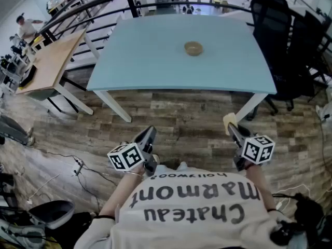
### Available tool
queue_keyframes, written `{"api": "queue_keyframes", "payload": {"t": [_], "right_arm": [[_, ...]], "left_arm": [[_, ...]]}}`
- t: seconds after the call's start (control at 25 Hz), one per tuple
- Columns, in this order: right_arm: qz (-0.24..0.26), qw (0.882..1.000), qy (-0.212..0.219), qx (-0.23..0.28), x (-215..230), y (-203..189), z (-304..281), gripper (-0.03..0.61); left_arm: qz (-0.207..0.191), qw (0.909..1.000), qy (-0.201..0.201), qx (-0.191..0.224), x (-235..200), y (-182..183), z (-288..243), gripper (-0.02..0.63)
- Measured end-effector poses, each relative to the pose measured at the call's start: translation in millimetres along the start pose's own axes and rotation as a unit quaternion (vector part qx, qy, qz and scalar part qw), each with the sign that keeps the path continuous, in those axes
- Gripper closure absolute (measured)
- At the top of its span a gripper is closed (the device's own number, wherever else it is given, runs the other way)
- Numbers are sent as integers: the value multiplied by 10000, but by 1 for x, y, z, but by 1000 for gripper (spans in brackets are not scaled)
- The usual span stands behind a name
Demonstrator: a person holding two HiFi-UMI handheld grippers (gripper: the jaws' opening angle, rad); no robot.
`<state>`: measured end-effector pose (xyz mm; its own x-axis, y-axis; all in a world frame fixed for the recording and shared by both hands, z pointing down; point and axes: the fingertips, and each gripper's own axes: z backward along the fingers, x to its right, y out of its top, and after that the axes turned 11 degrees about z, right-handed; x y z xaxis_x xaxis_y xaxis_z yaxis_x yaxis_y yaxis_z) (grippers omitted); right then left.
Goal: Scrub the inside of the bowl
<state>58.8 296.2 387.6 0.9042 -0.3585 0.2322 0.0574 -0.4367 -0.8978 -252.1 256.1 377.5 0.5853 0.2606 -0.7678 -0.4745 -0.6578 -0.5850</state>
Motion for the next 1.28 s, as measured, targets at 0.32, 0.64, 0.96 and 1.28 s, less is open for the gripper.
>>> {"api": "queue_keyframes", "payload": {"t": [0.32,0.64,0.96,1.28], "right_arm": [[-11,10000,26,-55,8,-6,1,517],[-269,9996,-22,22,23,-5,6,515],[-732,9970,-20,234,40,-8,-2,515],[-858,9959,-271,54,57,-15,-6,515]], "left_arm": [[51,10000,38,-22,1,-7,-8,611],[85,10000,39,-8,10,-12,-15,611],[5,9994,195,-272,11,-15,-22,611],[-187,9971,41,-743,26,-20,-71,611]]}}
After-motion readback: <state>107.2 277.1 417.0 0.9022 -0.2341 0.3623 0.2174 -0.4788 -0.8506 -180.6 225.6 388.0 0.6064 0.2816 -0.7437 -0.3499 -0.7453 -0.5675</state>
